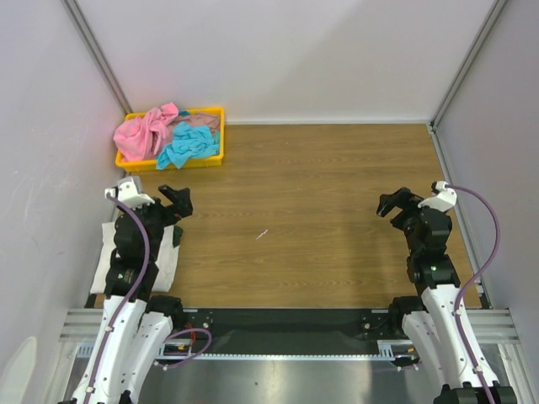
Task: Fold and stack the t-shirts
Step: Neatly place the folded tshirt to the corner
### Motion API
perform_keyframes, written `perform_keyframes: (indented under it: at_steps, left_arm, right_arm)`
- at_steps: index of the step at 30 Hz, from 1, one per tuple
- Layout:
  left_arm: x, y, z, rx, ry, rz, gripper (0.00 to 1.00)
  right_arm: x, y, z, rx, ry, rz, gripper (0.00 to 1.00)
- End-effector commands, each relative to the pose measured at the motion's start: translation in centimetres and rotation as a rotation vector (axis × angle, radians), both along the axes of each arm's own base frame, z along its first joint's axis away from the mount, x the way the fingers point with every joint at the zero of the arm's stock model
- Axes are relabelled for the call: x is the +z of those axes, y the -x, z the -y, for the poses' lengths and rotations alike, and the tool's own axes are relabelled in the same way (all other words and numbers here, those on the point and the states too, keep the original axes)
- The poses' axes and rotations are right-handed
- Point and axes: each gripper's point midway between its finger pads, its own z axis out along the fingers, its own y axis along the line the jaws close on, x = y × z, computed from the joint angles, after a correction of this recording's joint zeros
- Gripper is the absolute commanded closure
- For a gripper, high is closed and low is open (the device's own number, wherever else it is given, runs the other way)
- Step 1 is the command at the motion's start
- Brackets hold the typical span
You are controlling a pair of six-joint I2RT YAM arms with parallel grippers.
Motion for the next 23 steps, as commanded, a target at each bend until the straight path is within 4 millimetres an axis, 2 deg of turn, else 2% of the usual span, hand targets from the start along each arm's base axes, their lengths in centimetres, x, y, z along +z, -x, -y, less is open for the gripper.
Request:
perform_keyframes:
  at_steps: [1, 12, 23]
  left_arm:
    - [1.17, -0.19, -0.59, 0.031, 0.000, 0.033, 0.00]
    - [1.09, -0.65, -0.99, 0.050, -0.021, 0.029, 0.00]
    - [0.96, -0.83, -1.37, 0.071, -0.030, 0.027, 0.00]
  right_arm:
    - [3.74, -0.79, -0.07, 0.006, 0.005, 0.098, 0.00]
    - [4.01, -1.40, 0.16, 0.001, 0.029, 0.098, 0.00]
    - [3.43, -1.45, 0.15, 0.001, 0.029, 0.091, 0.00]
